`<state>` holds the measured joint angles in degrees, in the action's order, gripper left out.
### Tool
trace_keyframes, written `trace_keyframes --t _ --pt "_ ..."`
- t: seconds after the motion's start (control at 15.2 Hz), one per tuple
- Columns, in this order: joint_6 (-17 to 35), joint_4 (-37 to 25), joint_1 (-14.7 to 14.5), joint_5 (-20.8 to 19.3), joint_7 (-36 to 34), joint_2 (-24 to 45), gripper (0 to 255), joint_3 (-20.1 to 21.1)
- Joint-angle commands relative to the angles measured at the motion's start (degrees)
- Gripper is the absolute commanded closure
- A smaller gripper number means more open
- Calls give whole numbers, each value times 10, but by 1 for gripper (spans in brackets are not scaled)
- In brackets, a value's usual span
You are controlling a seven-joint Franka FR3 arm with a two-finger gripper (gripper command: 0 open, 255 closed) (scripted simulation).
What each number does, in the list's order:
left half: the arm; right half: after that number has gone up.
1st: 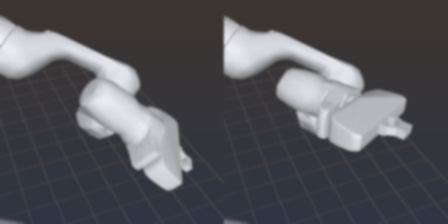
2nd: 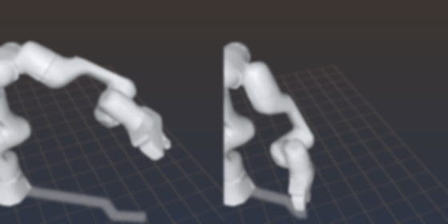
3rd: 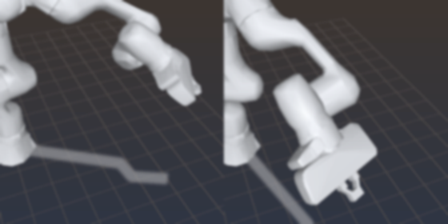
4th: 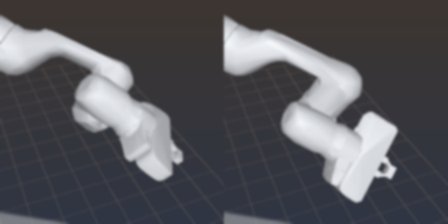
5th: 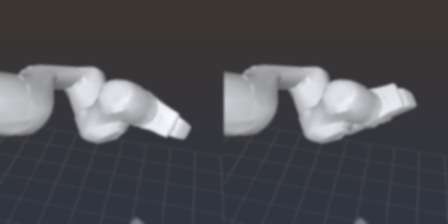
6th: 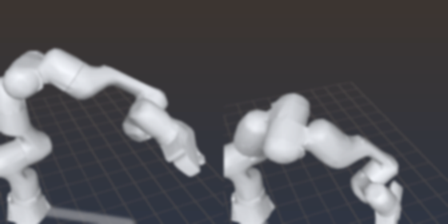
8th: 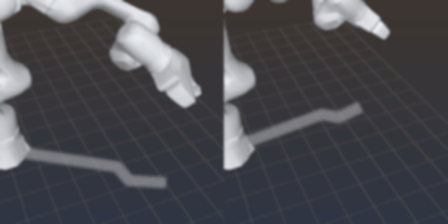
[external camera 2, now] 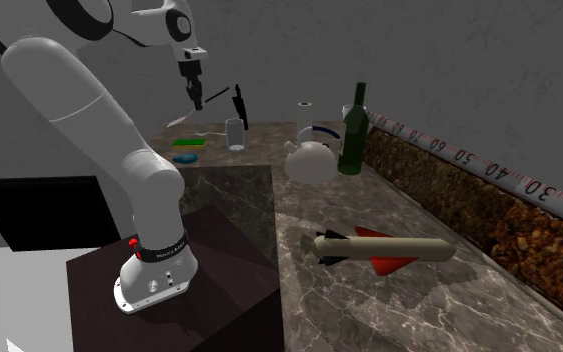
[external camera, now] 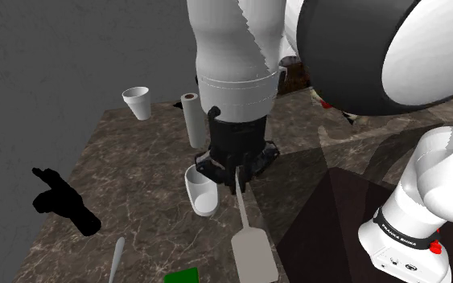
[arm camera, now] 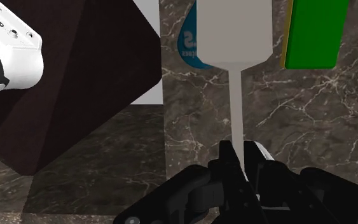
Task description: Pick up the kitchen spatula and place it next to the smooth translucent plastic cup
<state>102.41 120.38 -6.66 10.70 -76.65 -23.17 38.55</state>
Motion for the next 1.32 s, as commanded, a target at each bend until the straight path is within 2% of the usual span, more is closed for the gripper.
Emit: trace_keyframes --t 0.0,1.25 --pt "14 13 -2 2 -5 1 255 6" --pt "165 131 0 0 -21 36 255 43"
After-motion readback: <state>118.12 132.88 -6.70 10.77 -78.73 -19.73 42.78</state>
